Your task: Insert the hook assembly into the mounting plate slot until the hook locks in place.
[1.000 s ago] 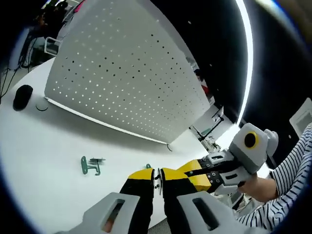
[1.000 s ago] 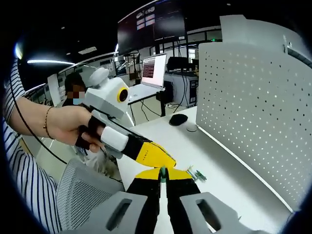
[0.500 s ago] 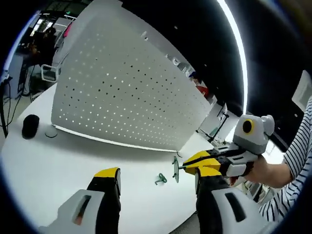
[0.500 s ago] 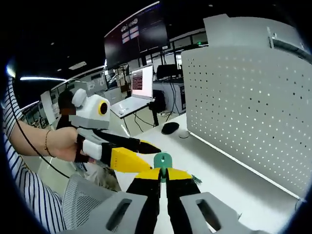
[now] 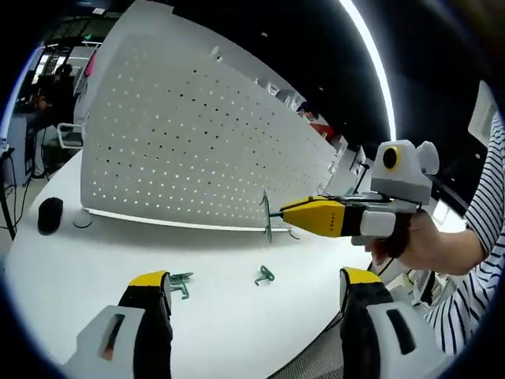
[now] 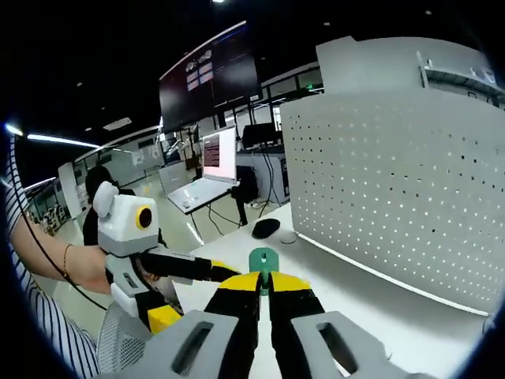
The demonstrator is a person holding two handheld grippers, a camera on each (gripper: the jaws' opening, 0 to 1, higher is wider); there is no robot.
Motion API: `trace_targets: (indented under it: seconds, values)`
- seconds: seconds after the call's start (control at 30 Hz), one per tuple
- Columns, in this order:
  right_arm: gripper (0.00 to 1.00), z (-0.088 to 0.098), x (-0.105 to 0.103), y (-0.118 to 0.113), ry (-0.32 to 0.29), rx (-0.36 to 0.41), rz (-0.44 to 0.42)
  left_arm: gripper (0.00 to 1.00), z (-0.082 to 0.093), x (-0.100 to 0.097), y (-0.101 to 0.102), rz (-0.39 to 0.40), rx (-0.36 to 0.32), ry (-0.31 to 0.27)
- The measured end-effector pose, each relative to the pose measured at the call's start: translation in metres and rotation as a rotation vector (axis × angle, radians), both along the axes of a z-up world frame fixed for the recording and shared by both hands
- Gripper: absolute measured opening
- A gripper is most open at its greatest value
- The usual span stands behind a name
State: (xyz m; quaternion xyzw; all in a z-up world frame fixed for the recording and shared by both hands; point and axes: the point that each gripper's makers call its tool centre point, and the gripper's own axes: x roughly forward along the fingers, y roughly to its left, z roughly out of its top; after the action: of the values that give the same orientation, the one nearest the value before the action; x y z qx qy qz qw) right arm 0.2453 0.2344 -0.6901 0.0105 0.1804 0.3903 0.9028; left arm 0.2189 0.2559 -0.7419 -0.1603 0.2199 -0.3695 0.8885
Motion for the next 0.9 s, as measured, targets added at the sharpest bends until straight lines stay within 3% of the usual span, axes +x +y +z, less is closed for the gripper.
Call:
trace_targets:
  seconds: [0.17,0.33,0.5,0.6,0.77,0.9]
  values:
    - [0.00,0.011,0.010,-0.008,-0.082,0.039,-0.110,0.95,-0.005,-0.003,-0.001,0.005,0.014,-0.012]
    - [0.00,0.021,0.016,-0.014,-0.163,0.022,-0.176,1.00,-0.012,-0.007,0.002,0.011,0.012,-0.014]
    - [0.00,0.032,0.028,-0.021,-0.227,0.024,-0.248,1.00,-0.020,-0.010,0.006,0.019,0.052,-0.008]
    - [0.00,0.038,0.038,-0.025,-0.267,0.001,-0.276,1.00,-0.025,-0.011,0.007,0.003,0.140,-0.042]
    - [0.00,0.056,0.066,-0.040,-0.328,0.010,-0.392,1.00,-0.029,-0.012,0.008,0.010,0.120,-0.021]
    - [0.00,0.065,0.080,-0.047,-0.373,-0.002,-0.432,1.00,-0.029,-0.011,0.013,0.036,0.106,-0.013]
